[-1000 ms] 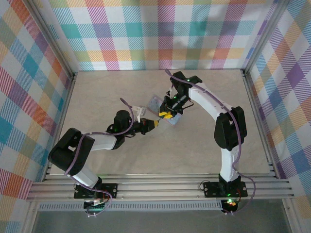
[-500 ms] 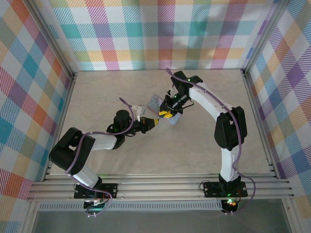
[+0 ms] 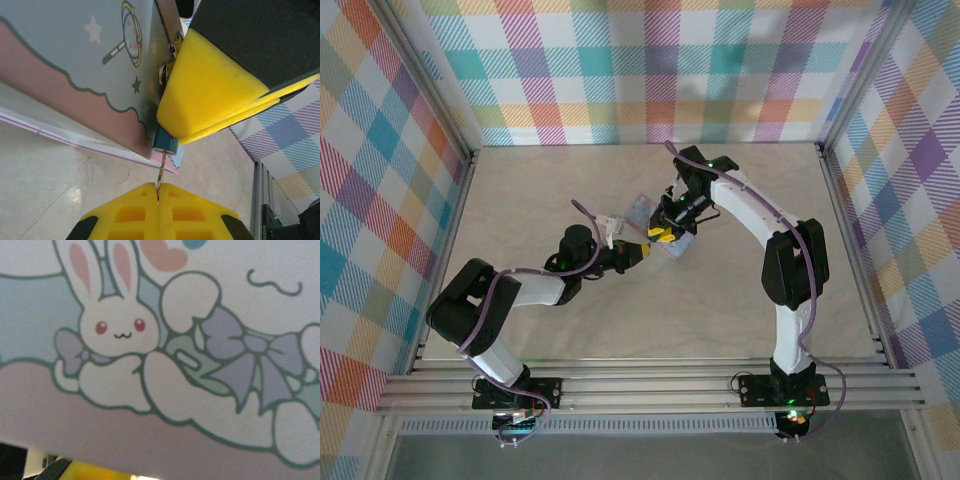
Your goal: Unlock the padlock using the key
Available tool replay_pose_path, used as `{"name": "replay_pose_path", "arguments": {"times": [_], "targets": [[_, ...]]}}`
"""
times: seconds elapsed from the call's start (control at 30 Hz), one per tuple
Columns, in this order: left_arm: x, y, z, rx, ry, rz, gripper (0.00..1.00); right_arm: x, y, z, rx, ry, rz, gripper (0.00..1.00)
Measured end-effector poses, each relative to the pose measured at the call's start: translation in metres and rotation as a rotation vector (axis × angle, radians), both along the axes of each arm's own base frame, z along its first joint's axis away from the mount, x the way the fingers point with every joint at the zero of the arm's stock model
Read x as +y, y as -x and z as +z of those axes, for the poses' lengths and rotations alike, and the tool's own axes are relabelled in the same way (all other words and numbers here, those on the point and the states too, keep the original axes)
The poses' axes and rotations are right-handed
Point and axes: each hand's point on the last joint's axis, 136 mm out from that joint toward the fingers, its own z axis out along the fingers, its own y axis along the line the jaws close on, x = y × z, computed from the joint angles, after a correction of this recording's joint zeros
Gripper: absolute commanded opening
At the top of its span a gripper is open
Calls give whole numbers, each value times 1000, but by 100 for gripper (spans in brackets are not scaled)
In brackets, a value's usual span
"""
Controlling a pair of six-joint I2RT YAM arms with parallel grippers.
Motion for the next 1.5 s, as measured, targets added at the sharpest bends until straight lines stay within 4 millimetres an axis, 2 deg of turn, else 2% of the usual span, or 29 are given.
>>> {"name": "replay_pose_path", "arguments": {"times": [0.23, 1.0, 1.37, 1.5], "targets": [[-2, -2, 1, 6, -8, 14, 0, -1, -1, -1, 0, 0, -3, 0], [-5, -2, 1, 132, 119, -39, 0, -2, 2, -4, -45, -22, 76, 0], [-7, 0, 1, 162, 121, -60, 0, -4, 5, -5, -47, -25, 106, 0], [-6, 5, 3, 132, 68, -66, 0, -5, 9, -5, -34, -23, 123, 0]]}}
